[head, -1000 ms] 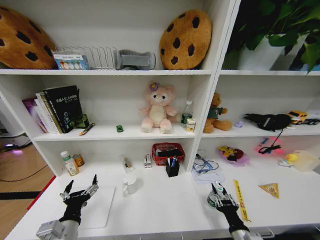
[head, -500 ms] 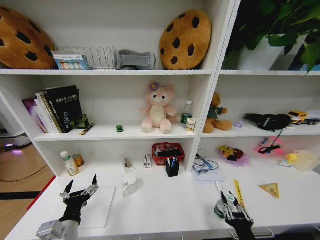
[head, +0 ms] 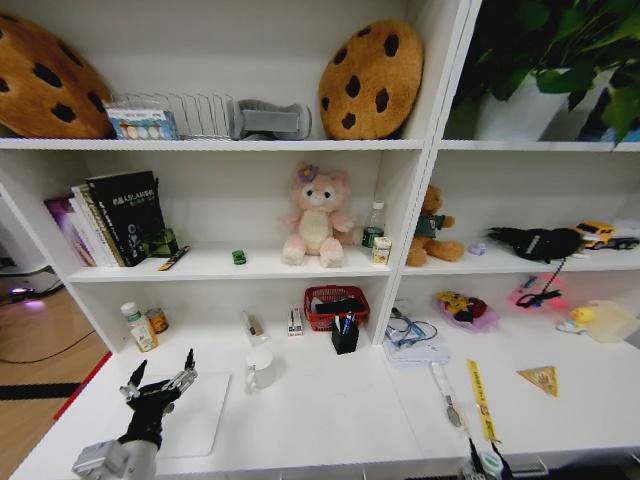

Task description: Organize the objects on the table.

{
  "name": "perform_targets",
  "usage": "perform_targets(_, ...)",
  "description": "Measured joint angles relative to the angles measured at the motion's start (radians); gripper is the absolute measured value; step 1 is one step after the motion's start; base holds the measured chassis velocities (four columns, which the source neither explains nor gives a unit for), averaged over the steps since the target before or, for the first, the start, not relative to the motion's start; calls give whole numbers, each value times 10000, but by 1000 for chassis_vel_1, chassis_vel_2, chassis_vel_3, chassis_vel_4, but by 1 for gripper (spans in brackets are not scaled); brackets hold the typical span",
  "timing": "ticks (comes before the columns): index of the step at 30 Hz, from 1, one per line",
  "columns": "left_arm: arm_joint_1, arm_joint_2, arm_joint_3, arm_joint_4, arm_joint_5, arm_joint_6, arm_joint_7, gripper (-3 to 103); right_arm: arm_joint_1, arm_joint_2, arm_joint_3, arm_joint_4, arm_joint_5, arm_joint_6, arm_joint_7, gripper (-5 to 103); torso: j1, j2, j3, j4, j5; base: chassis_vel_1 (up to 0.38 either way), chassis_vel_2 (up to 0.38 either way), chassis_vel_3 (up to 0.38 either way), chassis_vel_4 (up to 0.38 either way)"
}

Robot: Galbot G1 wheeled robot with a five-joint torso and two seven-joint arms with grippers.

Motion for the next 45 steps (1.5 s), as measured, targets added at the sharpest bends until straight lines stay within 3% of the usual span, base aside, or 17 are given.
perform_targets(10,0,0,0,0,0,0,3,100,1553,81,-369,-3629,-598,307,143,30,0,0,0,0,1,0,0,0,0)
perform_targets(18,1,0,1,0,0,0,4,100,3719,17,-916,-6582,368,-296,-112,30,0,-1,1,-1,-1,0,0,0,0)
perform_targets(26,0,0,0,0,0,0,4,100,6420,-222,-721,-9752,683,-375,-466,30,0,-2,2,-3,2,0,0,0,0)
perform_targets(31,0,0,0,0,0,0,4,100,7462,-409,-688,-10440,742,-432,-482,28,1,-2,2,1,1,0,0,0,0)
perform_targets(40,0,0,0,-1,0,0,3,100,7997,-649,-702,-10769,930,-453,-598,56,1,-2,2,-2,-1,0,0,0,0)
perform_targets(45,0,0,0,0,0,0,3,100,6429,-535,-855,-9705,550,110,-698,78,1,-2,0,-3,0,0,0,0,0)
